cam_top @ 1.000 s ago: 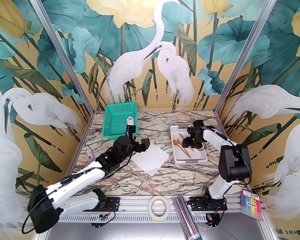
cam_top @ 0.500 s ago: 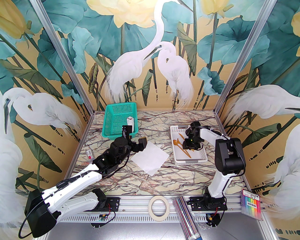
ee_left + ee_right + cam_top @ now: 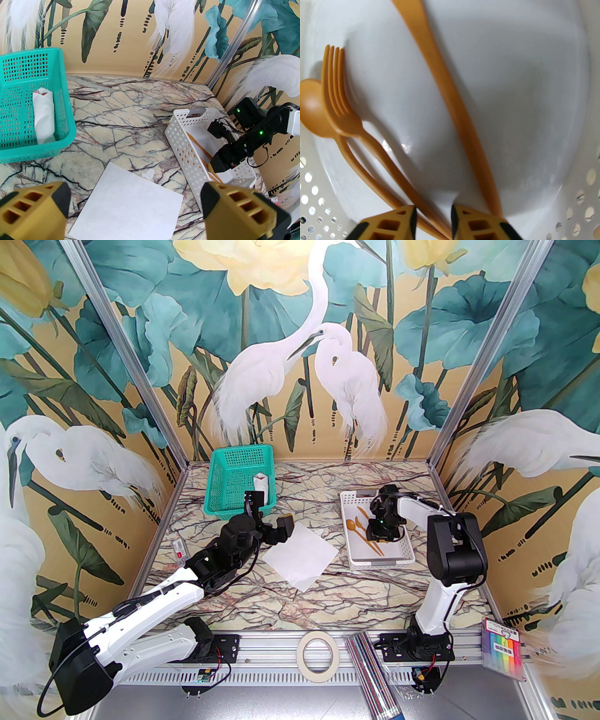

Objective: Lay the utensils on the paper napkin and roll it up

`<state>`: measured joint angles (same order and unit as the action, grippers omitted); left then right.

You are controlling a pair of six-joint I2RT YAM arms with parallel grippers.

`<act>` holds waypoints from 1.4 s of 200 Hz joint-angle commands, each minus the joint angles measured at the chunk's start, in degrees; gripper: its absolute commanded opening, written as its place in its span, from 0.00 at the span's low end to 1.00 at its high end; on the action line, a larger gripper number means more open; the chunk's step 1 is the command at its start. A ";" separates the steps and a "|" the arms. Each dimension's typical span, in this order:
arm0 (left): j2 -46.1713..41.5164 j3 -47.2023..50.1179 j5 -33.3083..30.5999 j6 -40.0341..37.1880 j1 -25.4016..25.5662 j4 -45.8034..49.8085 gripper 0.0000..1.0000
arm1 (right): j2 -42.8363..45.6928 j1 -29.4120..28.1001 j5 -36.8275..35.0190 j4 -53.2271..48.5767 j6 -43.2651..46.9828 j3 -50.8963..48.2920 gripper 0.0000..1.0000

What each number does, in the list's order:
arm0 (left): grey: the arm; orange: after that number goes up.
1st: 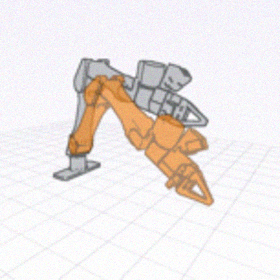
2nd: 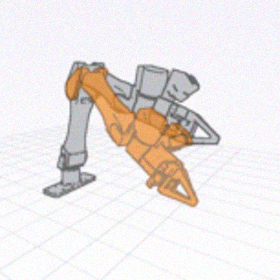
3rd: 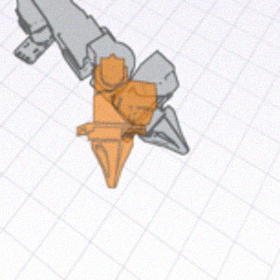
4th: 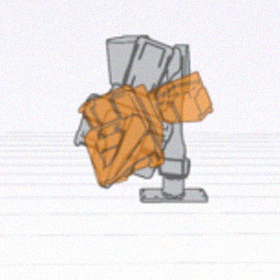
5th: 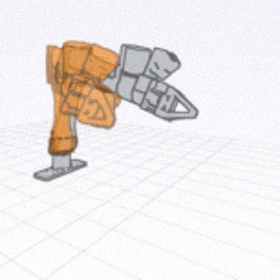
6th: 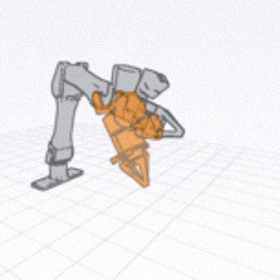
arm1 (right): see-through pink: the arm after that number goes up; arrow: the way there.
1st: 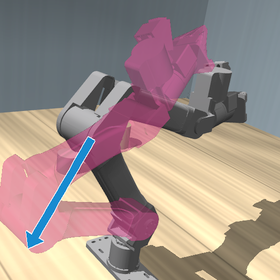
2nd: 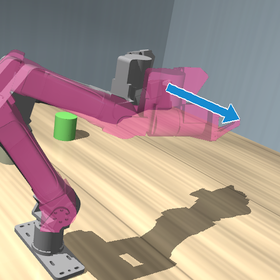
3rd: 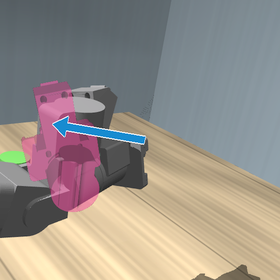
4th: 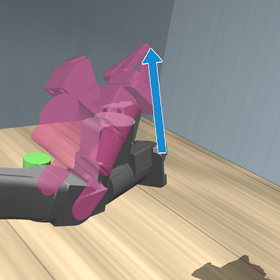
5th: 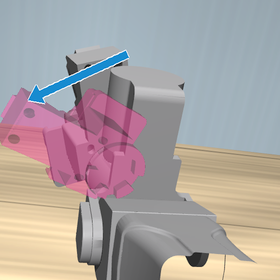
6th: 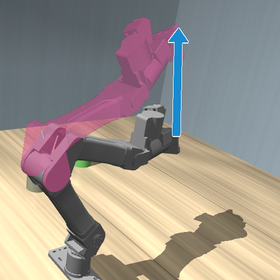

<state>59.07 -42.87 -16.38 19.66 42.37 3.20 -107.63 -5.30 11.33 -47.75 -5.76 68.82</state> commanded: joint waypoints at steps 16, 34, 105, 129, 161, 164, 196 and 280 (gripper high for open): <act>-0.16 0.42 -1.10 -0.50 -0.36 1.58 0.98 | -2.04 -1.00 -1.90 0.46 -0.39 0.87 0.29; -0.35 0.42 -1.35 -0.51 -0.38 1.89 0.98 | -2.47 -1.32 -2.37 0.40 -0.48 0.81 0.28; -2.52 0.93 -3.14 -0.77 -0.36 2.77 0.98 | 0.27 -1.86 -3.53 2.82 -0.83 -0.53 0.19; -3.55 1.47 -3.53 -0.74 -0.36 3.04 0.98 | 1.85 -1.83 -3.43 3.31 -0.48 -0.84 0.17; -4.14 1.06 -4.60 -1.43 -0.37 4.26 0.99 | 4.54 -1.84 -4.10 4.21 -0.47 -1.83 0.15; -4.14 0.96 -4.67 -1.58 -0.37 4.47 0.99 | 4.84 -1.90 -4.11 4.19 -0.55 -1.92 0.15; -4.44 0.29 -4.96 -2.73 -0.37 5.27 0.99 | 8.05 -1.82 -4.14 3.98 -0.88 -2.28 0.16; -7.78 -0.54 -7.06 -9.10 -0.37 6.06 1.00 | 18.00 -1.90 -1.90 0.71 -2.37 -0.89 0.15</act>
<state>52.99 -42.13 -21.78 14.17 42.37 8.01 -93.65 -6.81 7.77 -45.04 -6.76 67.18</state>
